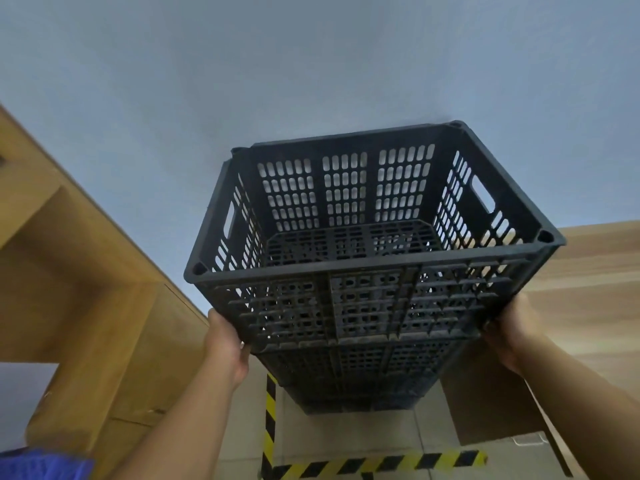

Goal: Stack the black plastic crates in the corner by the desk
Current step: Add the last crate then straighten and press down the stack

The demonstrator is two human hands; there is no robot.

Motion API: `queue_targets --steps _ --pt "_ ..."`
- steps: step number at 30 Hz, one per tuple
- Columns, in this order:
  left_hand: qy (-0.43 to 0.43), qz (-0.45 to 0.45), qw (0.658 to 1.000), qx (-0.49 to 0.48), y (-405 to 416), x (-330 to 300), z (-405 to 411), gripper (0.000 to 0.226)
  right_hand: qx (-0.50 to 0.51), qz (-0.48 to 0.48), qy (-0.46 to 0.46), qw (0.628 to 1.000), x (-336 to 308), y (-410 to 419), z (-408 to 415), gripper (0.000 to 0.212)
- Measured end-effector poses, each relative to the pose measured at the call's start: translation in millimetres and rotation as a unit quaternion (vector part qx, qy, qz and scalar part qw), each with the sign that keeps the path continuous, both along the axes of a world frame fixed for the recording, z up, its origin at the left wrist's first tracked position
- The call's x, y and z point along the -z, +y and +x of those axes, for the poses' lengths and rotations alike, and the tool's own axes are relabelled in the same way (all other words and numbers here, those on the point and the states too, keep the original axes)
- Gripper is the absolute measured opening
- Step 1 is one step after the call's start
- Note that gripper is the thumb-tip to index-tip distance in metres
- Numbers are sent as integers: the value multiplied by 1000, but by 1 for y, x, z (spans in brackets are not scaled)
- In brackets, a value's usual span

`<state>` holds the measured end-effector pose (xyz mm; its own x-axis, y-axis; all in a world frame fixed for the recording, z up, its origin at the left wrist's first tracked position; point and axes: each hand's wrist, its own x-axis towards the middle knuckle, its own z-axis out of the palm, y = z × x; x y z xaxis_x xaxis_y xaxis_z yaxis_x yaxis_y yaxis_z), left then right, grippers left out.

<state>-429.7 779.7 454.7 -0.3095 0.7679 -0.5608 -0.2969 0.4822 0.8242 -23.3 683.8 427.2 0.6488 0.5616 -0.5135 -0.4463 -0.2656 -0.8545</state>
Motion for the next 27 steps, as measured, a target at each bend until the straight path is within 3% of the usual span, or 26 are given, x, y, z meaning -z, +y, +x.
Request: queue_targets --steps 6,17,21,27 --pt "-37 10 999 11 -20 -12 -2 28 -31 3 -3 1000 -34 -14 -9 26" --pt "53 -23 993 103 -63 -22 15 33 -163 -42 -32 985 -34 -47 11 62" --pt "73 -33 984 162 -99 -30 36 26 -222 -56 -39 973 -62 -68 -7 47" --pt "123 -47 963 233 -127 -28 35 55 -217 -68 -54 972 -79 -93 -21 58"
